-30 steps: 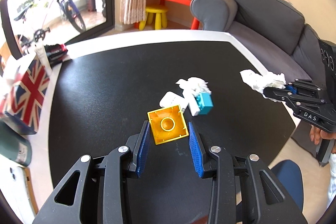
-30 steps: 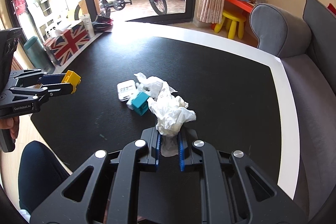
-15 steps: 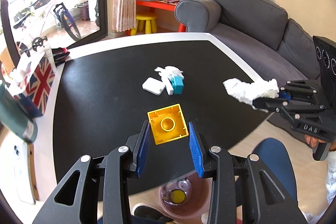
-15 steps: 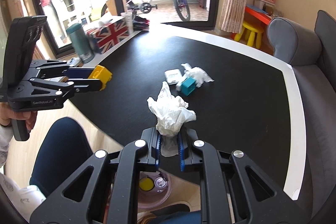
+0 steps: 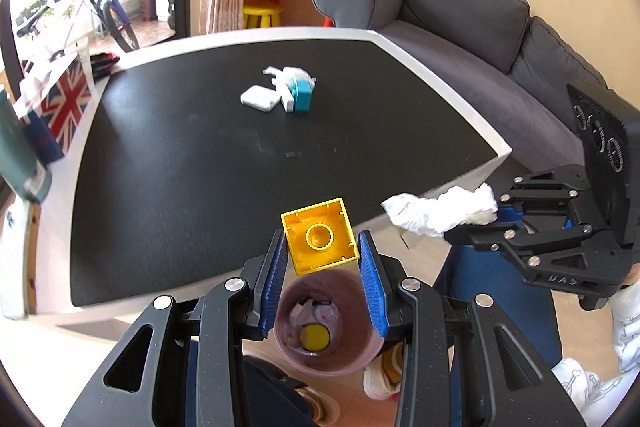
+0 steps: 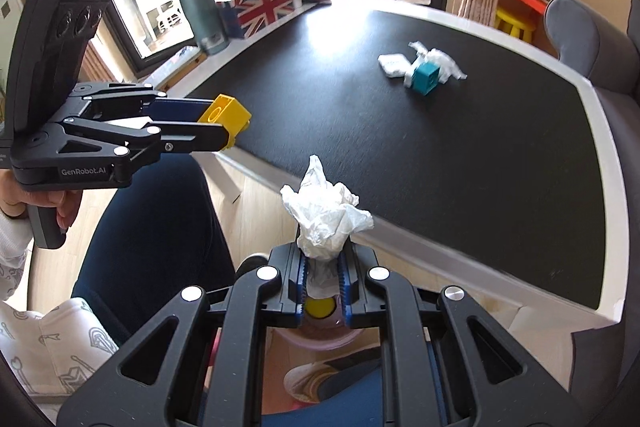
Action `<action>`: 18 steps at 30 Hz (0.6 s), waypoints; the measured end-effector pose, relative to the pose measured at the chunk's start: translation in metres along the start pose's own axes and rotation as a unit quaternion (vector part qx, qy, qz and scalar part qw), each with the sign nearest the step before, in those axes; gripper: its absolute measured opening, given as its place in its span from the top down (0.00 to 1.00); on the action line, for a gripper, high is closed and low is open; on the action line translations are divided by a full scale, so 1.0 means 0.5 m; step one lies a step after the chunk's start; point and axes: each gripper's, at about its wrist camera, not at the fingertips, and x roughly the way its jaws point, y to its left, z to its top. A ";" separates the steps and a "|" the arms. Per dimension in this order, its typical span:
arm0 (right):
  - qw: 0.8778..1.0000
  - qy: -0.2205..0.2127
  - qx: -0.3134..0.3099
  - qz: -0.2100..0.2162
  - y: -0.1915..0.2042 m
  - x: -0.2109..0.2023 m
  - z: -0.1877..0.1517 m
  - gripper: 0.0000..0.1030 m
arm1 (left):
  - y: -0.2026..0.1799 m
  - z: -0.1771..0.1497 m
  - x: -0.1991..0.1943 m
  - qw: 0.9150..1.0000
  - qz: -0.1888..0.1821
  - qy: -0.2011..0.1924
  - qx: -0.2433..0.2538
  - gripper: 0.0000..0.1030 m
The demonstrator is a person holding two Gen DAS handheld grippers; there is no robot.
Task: Collect trash
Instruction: 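Carry the tissue and yellow brick over the pink bin and open both tools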
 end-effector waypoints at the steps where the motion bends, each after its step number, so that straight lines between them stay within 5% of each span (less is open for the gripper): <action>1: 1.000 0.004 0.001 0.004 0.003 0.006 -0.006 0.88 | 0.000 -0.006 0.000 1.000 0.000 0.002 -0.001 0.65; 11: 1.000 0.015 -0.008 0.021 0.018 0.030 -0.011 0.83 | 0.007 -0.017 -0.003 1.000 -0.003 0.001 -0.006 0.65; 13: 1.000 0.015 -0.008 0.023 0.017 0.032 -0.009 0.62 | 0.008 -0.017 -0.004 1.000 -0.002 0.001 -0.006 0.66; 15: 1.000 0.007 -0.007 0.022 0.015 0.030 -0.009 0.25 | 0.009 -0.016 -0.003 1.000 -0.003 0.001 -0.005 0.66; 18: 1.000 0.003 -0.001 0.017 0.010 0.026 -0.006 0.10 | 0.009 -0.016 0.000 1.000 -0.002 0.003 -0.005 0.65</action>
